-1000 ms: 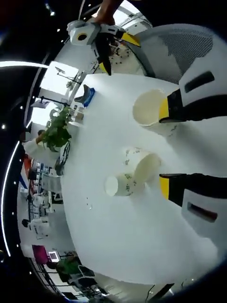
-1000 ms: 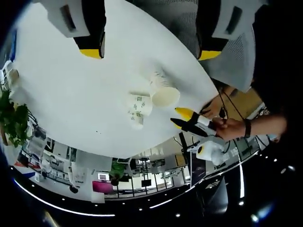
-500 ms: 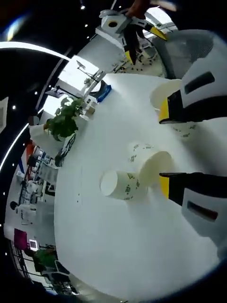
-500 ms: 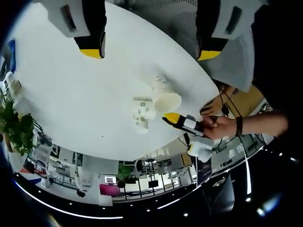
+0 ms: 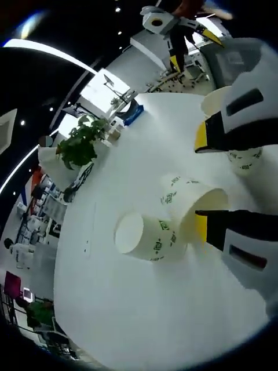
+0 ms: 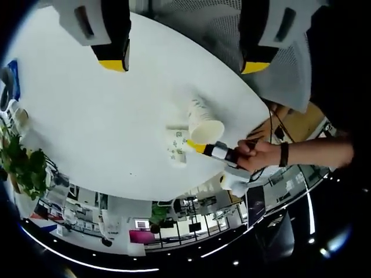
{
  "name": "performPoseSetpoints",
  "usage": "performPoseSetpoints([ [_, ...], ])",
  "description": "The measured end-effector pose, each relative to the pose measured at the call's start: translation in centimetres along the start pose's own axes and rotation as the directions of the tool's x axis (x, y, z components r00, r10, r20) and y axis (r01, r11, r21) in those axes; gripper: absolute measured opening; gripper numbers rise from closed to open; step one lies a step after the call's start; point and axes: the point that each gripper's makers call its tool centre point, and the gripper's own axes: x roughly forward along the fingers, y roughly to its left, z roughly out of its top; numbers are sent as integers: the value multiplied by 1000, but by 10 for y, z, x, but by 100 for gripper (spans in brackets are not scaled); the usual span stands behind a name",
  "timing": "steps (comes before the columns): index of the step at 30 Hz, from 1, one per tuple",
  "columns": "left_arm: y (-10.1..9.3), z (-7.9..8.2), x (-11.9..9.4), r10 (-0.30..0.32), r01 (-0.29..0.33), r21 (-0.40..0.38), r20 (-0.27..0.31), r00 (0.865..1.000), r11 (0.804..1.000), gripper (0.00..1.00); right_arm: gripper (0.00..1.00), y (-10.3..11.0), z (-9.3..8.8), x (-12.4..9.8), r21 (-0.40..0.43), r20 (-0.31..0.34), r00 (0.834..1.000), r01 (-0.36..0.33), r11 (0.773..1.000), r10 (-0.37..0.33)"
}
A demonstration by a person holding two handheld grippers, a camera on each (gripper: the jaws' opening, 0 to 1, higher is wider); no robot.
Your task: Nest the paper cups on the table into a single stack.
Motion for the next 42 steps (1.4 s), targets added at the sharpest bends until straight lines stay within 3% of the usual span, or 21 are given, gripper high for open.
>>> performPoseSetpoints([
  [13, 7, 8, 31, -21, 21, -53, 10, 1000, 998, 35, 76, 2, -3, 2, 31, 2, 1000, 6, 1000, -6],
  [23, 0, 8, 38, -37, 39, -88, 24, 999, 995, 30, 75, 1, -3, -2, 48, 6, 1000, 19, 999, -19],
  [30, 1, 10, 41, -32, 35, -90, 32, 999, 995, 10, 74, 3, -7, -3, 56, 2, 1000, 24, 998, -24],
  [35, 1, 12, 40, -30, 32, -81, 28, 999, 996, 1, 74, 2, -7, -4, 58, 2, 1000, 26, 998, -26],
  [42, -7, 22, 35, -47, 48, -36, 31, 998, 998, 0, 73, -1, -3, -3, 57, 13, 999, 29, 998, -29],
])
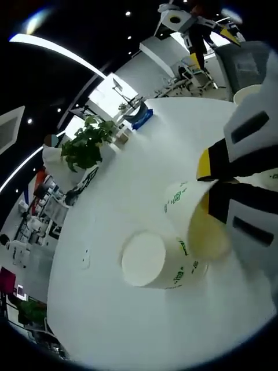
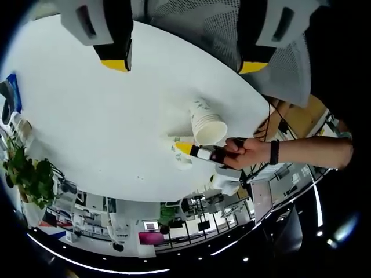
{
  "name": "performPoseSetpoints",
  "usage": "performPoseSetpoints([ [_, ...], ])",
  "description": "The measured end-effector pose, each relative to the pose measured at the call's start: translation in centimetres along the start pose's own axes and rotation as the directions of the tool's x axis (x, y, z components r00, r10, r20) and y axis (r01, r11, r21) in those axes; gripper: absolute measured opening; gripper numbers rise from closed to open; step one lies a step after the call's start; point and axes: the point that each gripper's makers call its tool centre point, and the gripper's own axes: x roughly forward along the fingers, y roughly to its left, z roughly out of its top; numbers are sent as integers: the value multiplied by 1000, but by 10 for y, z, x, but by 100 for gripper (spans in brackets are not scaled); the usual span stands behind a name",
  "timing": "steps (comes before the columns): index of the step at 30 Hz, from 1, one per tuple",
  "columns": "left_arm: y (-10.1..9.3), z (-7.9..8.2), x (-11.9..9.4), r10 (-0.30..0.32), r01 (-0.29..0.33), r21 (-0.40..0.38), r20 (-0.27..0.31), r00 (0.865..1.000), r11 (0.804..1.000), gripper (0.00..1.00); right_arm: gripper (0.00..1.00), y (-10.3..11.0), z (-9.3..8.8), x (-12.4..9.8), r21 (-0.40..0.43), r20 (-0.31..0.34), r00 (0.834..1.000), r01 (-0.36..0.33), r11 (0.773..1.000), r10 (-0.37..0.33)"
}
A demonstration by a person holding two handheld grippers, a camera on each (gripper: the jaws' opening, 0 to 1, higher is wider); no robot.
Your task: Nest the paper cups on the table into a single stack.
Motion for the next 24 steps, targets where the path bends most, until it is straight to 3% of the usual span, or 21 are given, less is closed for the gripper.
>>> performPoseSetpoints([
  [9, -8, 1, -11, 3, -1, 79, -25, 1000, 997, 0, 73, 0, 3, 3, -14, 9, 1000, -12, 1000, 12],
  [18, -18, 11, -36, 21, -21, 117, 4, 1000, 993, 0, 74, -3, 3, 7, -59, -8, 999, -50, 997, 50],
  [19, -27, 13, -45, 19, -21, 128, 12, 1000, 992, 0, 74, -4, 4, 7, -61, -7, 999, -53, 997, 52],
  [22, -24, 13, -40, 28, -29, 167, 9, 1000, 986, 0, 74, -6, 6, 8, -68, -7, 998, -59, 996, 59],
  [24, -29, 14, -52, 46, -45, 207, 1, 999, 977, 0, 74, -5, 8, 10, -76, -7, 998, -68, 995, 68],
])
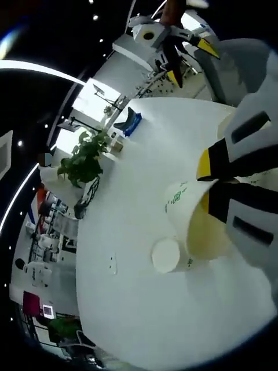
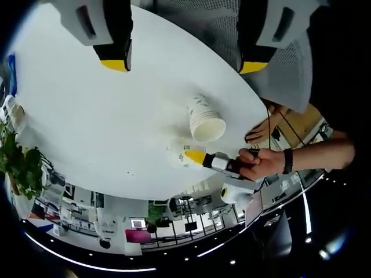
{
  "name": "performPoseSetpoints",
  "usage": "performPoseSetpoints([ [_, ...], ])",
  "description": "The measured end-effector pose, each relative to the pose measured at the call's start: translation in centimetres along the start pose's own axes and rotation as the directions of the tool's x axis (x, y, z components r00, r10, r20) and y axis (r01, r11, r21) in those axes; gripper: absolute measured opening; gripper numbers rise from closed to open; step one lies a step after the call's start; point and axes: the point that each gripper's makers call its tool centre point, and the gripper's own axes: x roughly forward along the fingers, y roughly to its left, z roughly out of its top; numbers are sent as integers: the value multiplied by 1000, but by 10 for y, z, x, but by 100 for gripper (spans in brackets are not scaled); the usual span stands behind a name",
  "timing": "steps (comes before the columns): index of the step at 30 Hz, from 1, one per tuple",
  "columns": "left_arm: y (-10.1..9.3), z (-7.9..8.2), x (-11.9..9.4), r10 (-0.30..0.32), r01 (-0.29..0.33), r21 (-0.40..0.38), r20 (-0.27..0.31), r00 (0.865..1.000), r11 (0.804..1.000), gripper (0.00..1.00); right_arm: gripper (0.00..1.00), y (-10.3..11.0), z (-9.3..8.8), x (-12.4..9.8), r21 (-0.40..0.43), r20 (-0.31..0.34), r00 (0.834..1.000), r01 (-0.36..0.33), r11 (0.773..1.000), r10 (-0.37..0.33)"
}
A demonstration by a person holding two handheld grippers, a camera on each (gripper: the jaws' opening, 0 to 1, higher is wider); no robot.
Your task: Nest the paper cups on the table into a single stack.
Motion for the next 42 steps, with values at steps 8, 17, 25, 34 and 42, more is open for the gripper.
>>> performPoseSetpoints([
  [8, -7, 9, -19, 7, -4, 116, -25, 1000, 993, 0, 74, -1, 7, 9, -21, 0, 1000, -30, 999, 30],
  [17, -22, 2, -34, -2, 26, 234, -101, 995, 972, 0, 74, 6, 5, 14, -37, -6, 998, -66, 997, 66],
  [25, -33, -4, -44, 21, 45, 380, -169, 985, 924, 0, 74, 4, 3, 17, -60, -21, 996, -89, 994, 88],
  [34, -42, -17, -56, 45, 101, 519, -262, 964, 849, 0, 74, 12, -1, 21, -84, -31, 993, -115, 990, 112],
  [42, -56, -18, -67, 57, 154, 606, -314, 948, 780, 0, 74, 13, -1, 23, -92, -29, 992, -121, 988, 119],
])
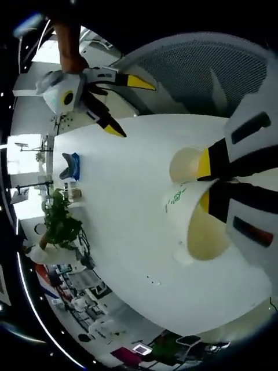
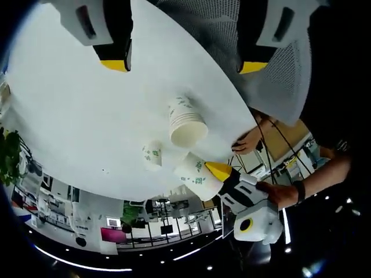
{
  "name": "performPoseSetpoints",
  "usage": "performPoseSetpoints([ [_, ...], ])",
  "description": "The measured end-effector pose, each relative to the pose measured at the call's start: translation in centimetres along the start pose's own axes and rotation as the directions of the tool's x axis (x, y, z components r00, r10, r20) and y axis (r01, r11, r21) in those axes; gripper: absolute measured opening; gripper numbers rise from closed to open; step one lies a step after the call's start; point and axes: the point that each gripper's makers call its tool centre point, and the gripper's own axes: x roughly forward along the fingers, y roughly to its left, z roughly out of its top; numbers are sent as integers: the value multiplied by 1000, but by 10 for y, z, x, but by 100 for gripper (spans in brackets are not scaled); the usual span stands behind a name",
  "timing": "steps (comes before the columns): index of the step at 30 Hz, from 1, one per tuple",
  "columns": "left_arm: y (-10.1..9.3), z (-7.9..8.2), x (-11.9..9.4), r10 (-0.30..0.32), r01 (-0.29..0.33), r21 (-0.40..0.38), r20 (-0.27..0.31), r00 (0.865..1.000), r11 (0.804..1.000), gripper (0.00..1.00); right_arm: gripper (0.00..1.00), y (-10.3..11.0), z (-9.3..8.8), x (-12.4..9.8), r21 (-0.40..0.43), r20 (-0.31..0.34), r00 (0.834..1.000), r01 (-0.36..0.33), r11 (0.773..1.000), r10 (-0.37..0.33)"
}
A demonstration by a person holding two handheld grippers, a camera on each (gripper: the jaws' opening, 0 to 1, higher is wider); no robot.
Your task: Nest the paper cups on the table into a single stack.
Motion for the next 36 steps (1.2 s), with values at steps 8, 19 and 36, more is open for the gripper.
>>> performPoseSetpoints([
  [8, -9, -4, 0, -48, 64, 156, -107, 993, 986, 0, 74, 5, -3, 1, 4, -1, 1000, -1, 1000, 1],
  [19, -26, -6, 6, -78, 133, 264, -210, 975, 955, 0, 74, 5, -5, 0, 8, 1, 1000, -3, 1000, 3],
  [36, -33, -13, 18, -104, 205, 329, -301, 948, 922, 0, 74, 0, -7, -1, 15, 2, 1000, -5, 1000, 5],
])
